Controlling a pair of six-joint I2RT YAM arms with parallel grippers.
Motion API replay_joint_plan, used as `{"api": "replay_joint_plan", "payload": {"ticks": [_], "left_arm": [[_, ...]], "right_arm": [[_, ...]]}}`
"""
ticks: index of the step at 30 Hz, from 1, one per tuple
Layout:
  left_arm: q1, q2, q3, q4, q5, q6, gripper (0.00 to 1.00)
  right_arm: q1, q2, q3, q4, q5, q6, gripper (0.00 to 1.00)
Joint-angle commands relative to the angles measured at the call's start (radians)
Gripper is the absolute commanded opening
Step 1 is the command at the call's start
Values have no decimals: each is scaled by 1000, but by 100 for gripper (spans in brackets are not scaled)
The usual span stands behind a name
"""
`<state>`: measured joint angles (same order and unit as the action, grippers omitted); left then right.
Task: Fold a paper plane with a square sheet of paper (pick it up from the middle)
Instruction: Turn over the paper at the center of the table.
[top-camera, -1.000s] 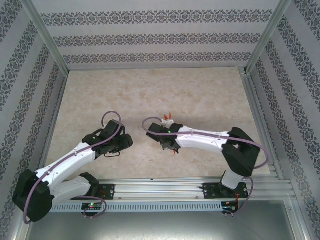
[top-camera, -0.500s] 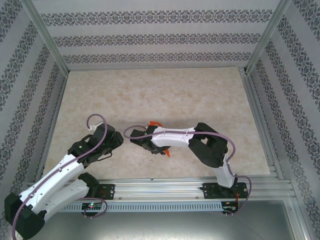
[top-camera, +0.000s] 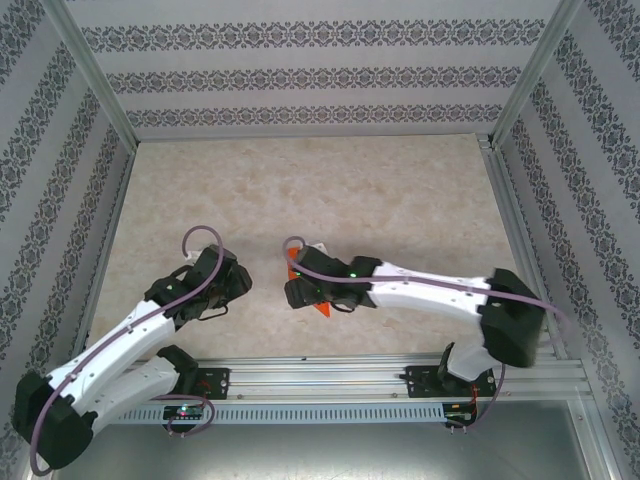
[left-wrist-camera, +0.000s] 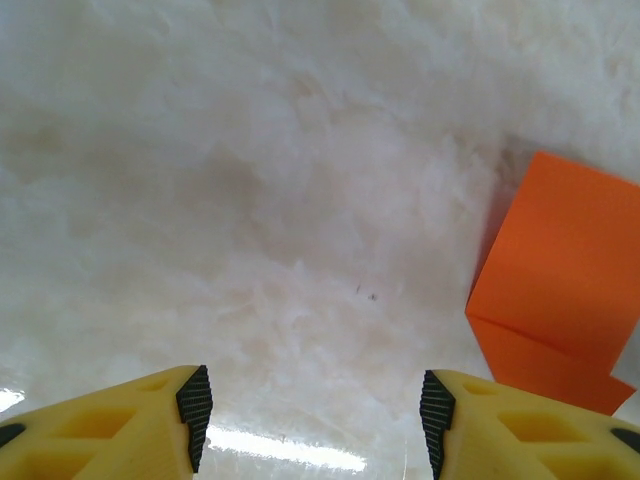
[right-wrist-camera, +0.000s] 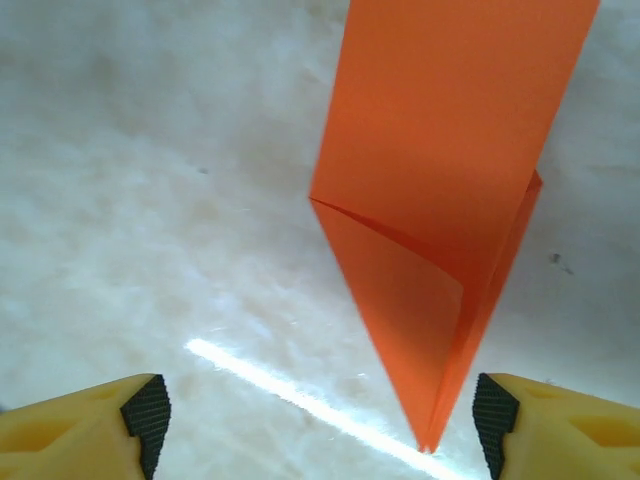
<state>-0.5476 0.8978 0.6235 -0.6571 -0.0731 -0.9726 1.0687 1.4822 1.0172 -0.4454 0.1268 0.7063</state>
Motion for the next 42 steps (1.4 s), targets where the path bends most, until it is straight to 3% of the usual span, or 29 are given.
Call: {"api": "replay_joint_plan", "payload": {"ticks": [1,3,7,8,15,27,42], "left_arm": [[14,56,35,71,98,49,61],[14,111,39,120,163,60,61],[14,235,59,204,281,69,61],[14,261,68,215,300,70,61],[15,408,128,261,357,60,61],[55,579,208,312,455,103,63],[78,736,265,418,565,101,65]], "right_arm": [[-81,-98,-149,206,-135,38,62],[-146,-150,-267,388,-258,79,41],[-261,-129,-396,646,-483,182,17],[-269,-114,-401,666,-512,186,15],[-286,-1,-382,715,-571,185,14],[-409,157,-433,774,-657,184,12],[-449,322,-501,961,-741,232,13]]}}
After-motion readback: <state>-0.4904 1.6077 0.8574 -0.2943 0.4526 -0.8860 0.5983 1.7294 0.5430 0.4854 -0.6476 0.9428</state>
